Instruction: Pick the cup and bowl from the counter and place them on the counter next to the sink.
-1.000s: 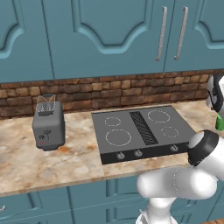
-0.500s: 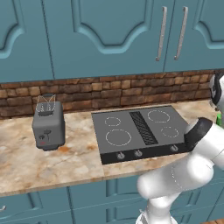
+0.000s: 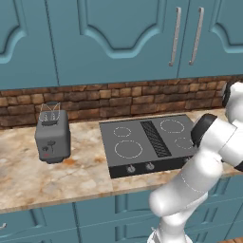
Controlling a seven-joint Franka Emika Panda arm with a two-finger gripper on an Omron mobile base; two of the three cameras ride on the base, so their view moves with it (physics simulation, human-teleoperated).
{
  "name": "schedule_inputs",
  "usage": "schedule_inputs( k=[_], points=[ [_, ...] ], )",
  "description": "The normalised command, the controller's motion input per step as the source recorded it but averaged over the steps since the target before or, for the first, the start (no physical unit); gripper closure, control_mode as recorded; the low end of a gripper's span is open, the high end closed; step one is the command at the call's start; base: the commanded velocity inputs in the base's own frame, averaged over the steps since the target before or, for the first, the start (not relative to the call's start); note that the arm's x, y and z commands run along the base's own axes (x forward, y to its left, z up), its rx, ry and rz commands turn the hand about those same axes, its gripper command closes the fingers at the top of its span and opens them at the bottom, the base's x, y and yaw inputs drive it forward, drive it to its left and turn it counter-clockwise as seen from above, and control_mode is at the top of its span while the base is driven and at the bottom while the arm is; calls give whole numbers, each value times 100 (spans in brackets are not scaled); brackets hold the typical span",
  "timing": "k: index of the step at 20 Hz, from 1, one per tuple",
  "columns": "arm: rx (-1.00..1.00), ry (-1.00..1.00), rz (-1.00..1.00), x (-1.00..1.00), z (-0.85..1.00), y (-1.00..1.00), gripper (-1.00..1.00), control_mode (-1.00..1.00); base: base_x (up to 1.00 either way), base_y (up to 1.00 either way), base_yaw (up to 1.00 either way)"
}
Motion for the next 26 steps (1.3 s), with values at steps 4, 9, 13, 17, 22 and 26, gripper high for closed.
schedule_inputs(
  k=[4, 9, 13, 17, 22, 26],
  points=[
    [2, 0, 0, 0, -35, -6, -100, -100, 0, 0, 0],
    [3, 0, 0, 3, -28, 0, -100, -100, 0, 0, 0],
    [0, 0, 0, 23, -13, 0, -100, -100, 0, 0, 0],
    [0, 0, 1, 26, -2, 0, -100, -100, 0, 0, 0],
    [0, 3, 2, 31, -13, -17, -100, -100, 0, 0, 0],
    [0, 1, 3, 14, -17, -36, -100, -100, 0, 0, 0]
  ],
)
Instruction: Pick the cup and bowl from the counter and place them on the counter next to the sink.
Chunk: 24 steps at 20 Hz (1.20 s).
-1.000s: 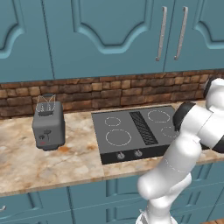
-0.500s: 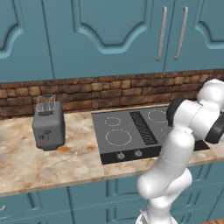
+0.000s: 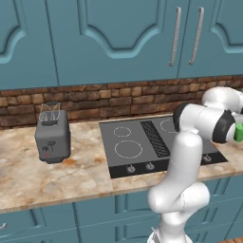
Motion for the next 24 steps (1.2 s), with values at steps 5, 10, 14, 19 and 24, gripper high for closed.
schedule_inputs(
  k=[5, 10, 14, 19, 24],
  points=[
    [0, 0, 4, 5, -1, -34, -100, -100, 0, 0, 0],
    [3, 0, 3, 1, 4, -22, -100, -100, 0, 0, 0],
    [1, 0, 5, 15, 0, -8, -100, -100, 0, 0, 0],
    [0, 1, 7, 40, -7, -12, -100, -100, 0, 0, 0],
    [0, 0, 7, 28, -9, -7, -100, -100, 0, 0, 0]
  ],
)
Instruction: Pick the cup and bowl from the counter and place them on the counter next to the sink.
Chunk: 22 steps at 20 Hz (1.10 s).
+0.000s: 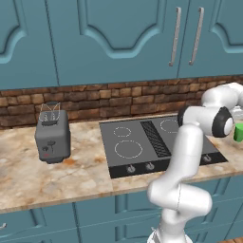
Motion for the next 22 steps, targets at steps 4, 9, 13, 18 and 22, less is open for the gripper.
schedule_inputs(
  k=[4, 9, 13, 18, 22],
  points=[
    [0, 0, 7, 24, -20, -17, -100, -100, 0, 0, 0],
    [0, 0, 5, 1, -9, -20, -100, -100, 0, 0, 0],
    [0, 0, 2, 0, -5, -11, -100, -100, 0, 0, 0],
    [0, 0, 0, 3, -6, 2, -100, -100, 0, 0, 0],
    [0, 0, 0, 27, -14, 8, -100, -100, 0, 0, 0]
  ],
)
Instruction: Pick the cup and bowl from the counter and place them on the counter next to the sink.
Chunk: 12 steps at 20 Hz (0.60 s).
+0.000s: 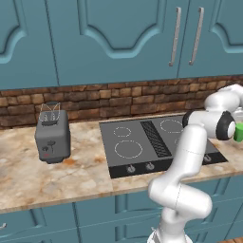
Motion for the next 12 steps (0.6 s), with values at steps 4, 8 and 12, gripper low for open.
schedule_inputs(
  k=[4, 8, 12],
  points=[
    [0, 0, 0, 25, -20, 4, -100, -100, 0, 0, 0],
    [0, 0, 0, 11, -25, 0, -100, -100, 0, 0, 0],
    [0, 0, 0, 0, -18, -1, -100, -100, 0, 0, 0]
  ],
)
